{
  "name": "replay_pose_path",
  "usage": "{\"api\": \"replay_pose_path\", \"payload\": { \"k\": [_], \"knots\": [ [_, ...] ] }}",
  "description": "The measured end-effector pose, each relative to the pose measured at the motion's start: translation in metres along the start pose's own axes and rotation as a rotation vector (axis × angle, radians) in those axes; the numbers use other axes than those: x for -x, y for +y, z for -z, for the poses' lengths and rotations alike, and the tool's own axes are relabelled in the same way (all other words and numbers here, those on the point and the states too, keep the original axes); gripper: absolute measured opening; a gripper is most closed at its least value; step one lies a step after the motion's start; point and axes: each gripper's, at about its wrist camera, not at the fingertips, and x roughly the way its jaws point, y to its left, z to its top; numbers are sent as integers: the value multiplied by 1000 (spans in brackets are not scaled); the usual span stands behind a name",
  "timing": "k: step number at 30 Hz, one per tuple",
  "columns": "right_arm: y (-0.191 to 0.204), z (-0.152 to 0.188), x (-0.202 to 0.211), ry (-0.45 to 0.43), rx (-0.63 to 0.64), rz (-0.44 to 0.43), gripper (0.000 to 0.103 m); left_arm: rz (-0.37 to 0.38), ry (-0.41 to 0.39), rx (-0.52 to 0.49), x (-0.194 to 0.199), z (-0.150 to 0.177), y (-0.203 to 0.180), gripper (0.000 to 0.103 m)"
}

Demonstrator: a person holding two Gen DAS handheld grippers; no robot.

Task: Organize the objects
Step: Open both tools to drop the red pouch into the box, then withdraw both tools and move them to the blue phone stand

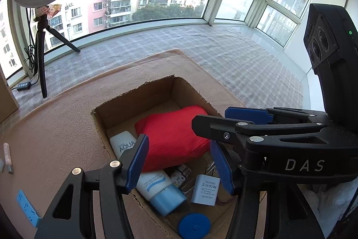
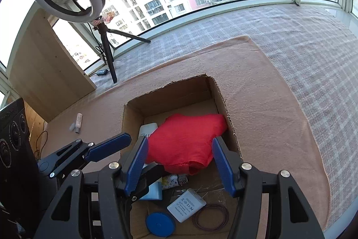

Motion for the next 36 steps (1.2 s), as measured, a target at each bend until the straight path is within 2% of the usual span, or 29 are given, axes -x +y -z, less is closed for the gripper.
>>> {"api": "replay_pose_path", "payload": {
  "k": [13, 20, 30, 36],
  "knots": [
    [42, 14, -2, 16, 9, -71, 56, -47, -38, 125, 69, 50, 61, 61],
    [89, 29, -13, 55, 73, -122, 56, -105, -54, 203, 110, 84, 104, 64],
    [159, 49, -42, 131, 165, -184, 56, -180, -49, 396, 153, 149, 190, 67],
    [197, 58, -68, 192, 218, -198, 56, -223, -41, 422, 162, 168, 224, 67]
  ]
}}
